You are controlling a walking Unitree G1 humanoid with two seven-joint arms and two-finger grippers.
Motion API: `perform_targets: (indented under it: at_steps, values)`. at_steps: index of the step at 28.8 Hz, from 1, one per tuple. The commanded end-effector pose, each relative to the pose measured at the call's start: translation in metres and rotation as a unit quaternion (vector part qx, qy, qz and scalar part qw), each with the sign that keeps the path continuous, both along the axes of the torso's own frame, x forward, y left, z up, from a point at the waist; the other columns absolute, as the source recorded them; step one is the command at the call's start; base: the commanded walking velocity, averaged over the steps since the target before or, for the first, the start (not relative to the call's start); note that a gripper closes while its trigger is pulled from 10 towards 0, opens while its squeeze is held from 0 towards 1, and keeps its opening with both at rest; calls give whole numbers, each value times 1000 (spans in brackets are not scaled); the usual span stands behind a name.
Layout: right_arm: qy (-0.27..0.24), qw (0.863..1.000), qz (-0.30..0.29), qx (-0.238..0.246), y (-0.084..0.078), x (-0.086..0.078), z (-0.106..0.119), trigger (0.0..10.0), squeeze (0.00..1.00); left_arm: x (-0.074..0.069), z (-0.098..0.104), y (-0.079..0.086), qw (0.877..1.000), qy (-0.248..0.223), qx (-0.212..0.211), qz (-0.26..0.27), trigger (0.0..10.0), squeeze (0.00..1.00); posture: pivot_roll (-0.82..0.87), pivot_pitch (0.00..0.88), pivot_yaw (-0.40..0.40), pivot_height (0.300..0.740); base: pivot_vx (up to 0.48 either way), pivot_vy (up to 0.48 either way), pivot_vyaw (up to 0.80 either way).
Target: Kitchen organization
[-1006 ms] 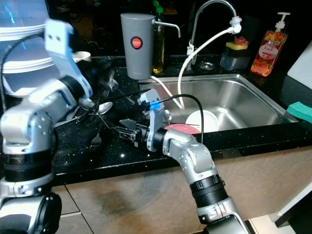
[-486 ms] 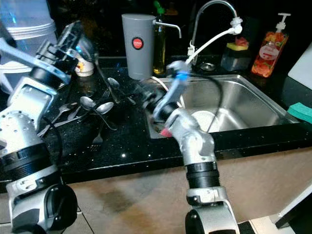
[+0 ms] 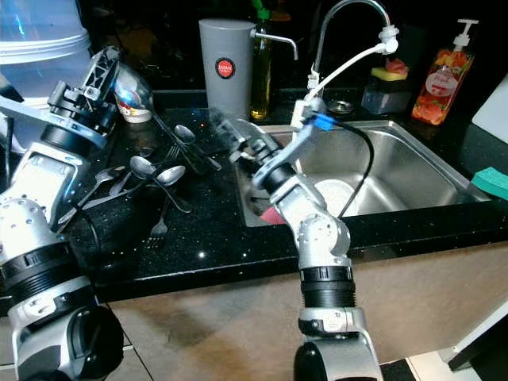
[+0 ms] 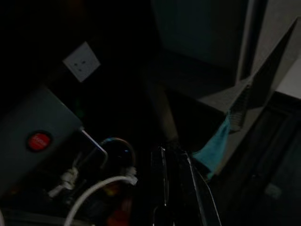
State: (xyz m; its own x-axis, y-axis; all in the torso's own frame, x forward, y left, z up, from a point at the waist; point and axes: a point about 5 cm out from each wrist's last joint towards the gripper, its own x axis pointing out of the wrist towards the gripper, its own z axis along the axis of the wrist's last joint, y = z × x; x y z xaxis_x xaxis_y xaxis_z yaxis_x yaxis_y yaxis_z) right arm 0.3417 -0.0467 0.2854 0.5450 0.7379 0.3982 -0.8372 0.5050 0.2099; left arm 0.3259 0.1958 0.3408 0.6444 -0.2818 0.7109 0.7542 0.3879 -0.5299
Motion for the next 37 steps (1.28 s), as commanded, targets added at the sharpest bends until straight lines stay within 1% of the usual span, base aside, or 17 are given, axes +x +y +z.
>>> perform_targets:
  at_steps: [1,2,7,8,9,12,14,18,19,22,24,26,27,28,29,30,37]
  values:
    - [-22,997,11,-69,11,-5,-11,10000,0,0,-4,-2,1000,2,12,-15,0,0,64,28,-6,740,0,0,0]
    - [-30,995,12,-96,14,-6,-15,10000,0,0,-5,-4,1000,3,19,-18,0,0,64,28,-6,740,0,0,0]
    - [-34,996,12,-86,14,-6,-11,10000,0,-3,-7,-10,999,-3,34,-36,0,0,64,24,-7,740,0,0,0]
    - [-55,994,4,-99,13,-5,-7,10000,0,-6,-6,-13,998,-11,43,-50,0,0,64,24,-7,740,0,0,0]
    - [-55,994,4,-99,13,-5,-7,10000,0,-6,-6,-13,998,-11,43,-50,0,0,64,24,-7,740,0,0,0]
    - [-81,990,-1,-119,12,-6,-5,10000,0,-8,-7,-14,997,-14,50,-62,0,0,63,19,-7,740,0,0,0]
    - [-86,989,4,-119,13,-7,-5,10000,0,-8,-7,-14,997,-13,51,-63,0,0,63,19,-7,740,0,0,0]
    - [-82,990,35,-106,16,-13,-5,10000,0,-8,-9,-17,996,-13,57,-68,0,0,63,19,-7,740,0,0,0]
    - [-82,990,69,-96,18,-18,-5,10000,0,-9,-10,-17,996,-13,61,-70,0,0,63,19,-7,740,0,0,0]
    - [-82,985,109,-103,20,-25,-8,10000,0,-9,-11,-18,995,-13,63,-72,0,0,61,18,-8,740,0,0,0]
    - [-82,984,117,-107,21,-27,-9,10000,0,-9,-11,-18,995,-13,64,-72,0,0,61,18,-8,740,0,0,0]
    - [-73,982,105,-138,23,-26,-20,10000,0,-10,-11,-19,995,-14,63,-75,0,0,61,18,-8,740,0,0,0]
    - [-73,982,105,-138,23,-26,-20,10000,0,-10,-11,-19,995,-14,63,-75,0,0,61,18,-8,740,0,0,0]
    - [-65,982,100,-145,24,-24,-24,4431,0,-10,-10,-20,995,-16,64,-77,0,0,61,18,-8,740,0,0,0]
    - [-62,982,102,-144,24,-24,-25,2078,0,-11,-10,-20,995,-16,64,-78,0,0,61,18,-8,740,0,0,0]
    - [-60,982,106,-144,25,-24,-25,0,0,-11,-10,-20,995,-16,64,-78,0,0,61,18,-8,740,0,0,0]
    - [-53,982,111,-144,24,-24,-26,0,0,-10,-9,-20,995,-15,62,-73,0,0,69,23,-7,740,0,0,0]
